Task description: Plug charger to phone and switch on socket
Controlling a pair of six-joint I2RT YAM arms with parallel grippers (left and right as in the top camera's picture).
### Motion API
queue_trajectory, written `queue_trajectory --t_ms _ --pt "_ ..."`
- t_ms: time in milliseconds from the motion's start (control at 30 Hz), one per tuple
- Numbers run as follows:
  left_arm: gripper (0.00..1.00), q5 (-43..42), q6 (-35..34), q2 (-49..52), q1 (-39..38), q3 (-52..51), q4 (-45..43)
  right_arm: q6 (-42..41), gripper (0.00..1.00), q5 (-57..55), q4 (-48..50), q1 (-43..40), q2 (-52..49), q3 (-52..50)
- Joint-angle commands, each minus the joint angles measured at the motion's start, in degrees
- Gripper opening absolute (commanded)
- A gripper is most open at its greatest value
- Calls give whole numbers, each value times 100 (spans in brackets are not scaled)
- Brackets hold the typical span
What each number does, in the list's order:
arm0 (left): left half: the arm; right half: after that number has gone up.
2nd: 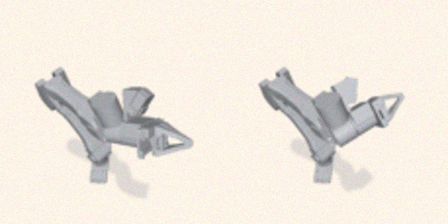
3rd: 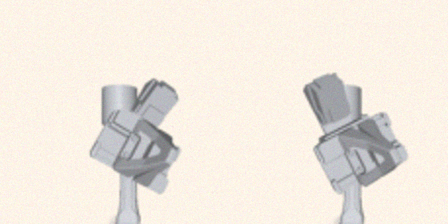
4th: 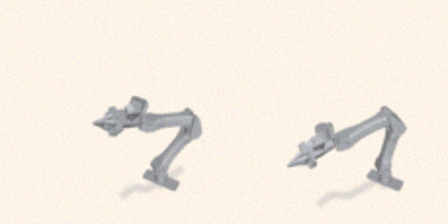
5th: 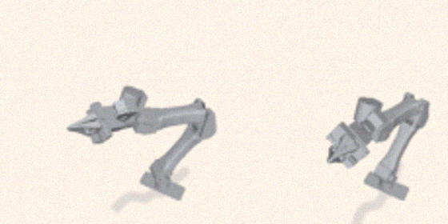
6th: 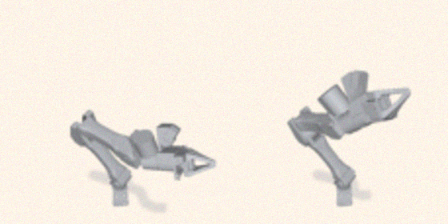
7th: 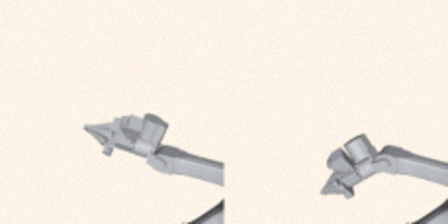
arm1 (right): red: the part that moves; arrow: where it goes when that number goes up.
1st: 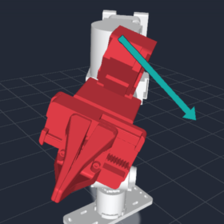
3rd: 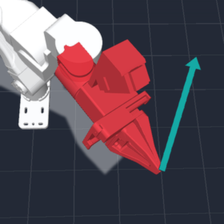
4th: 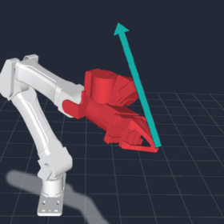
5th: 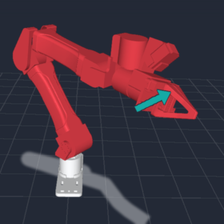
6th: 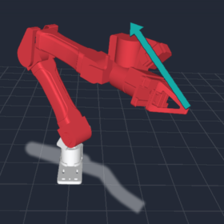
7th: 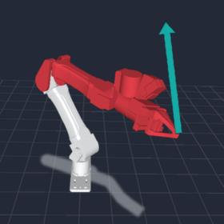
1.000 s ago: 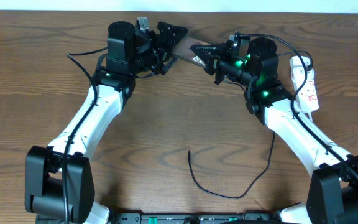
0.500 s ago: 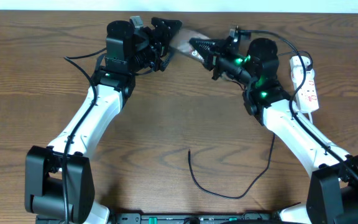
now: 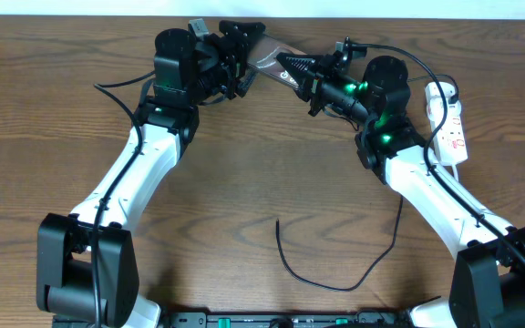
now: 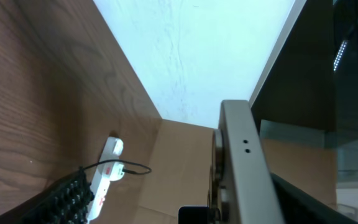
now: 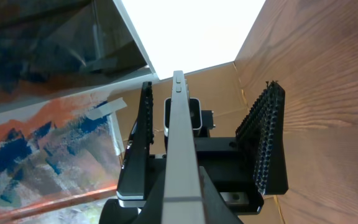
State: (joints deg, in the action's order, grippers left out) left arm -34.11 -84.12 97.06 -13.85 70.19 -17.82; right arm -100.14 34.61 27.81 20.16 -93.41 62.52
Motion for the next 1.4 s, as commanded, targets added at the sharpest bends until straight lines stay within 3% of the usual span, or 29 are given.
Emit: queue_trajectory --t_ms 0,200,300,800,1133,1367 --pt "83 50 -92 -92 -11 22 -76 -9 1 223 28 57 39 116" --pt "72 44 -203 -92 -11 22 -221 13 1 245 24 57 39 116" --pt "57 28 -243 -92 -7 22 -334 85 1 269 15 57 39 116" --pt "51 24 -232 -92 -7 22 -334 372 1 503 -610 59 39 116" --pt "54 7 -175 -92 -4 22 -330 647 1 542 -994 208 39 116" --pt "75 13 -219 -92 4 22 -358 702 1 542 -1073 212 37 116"
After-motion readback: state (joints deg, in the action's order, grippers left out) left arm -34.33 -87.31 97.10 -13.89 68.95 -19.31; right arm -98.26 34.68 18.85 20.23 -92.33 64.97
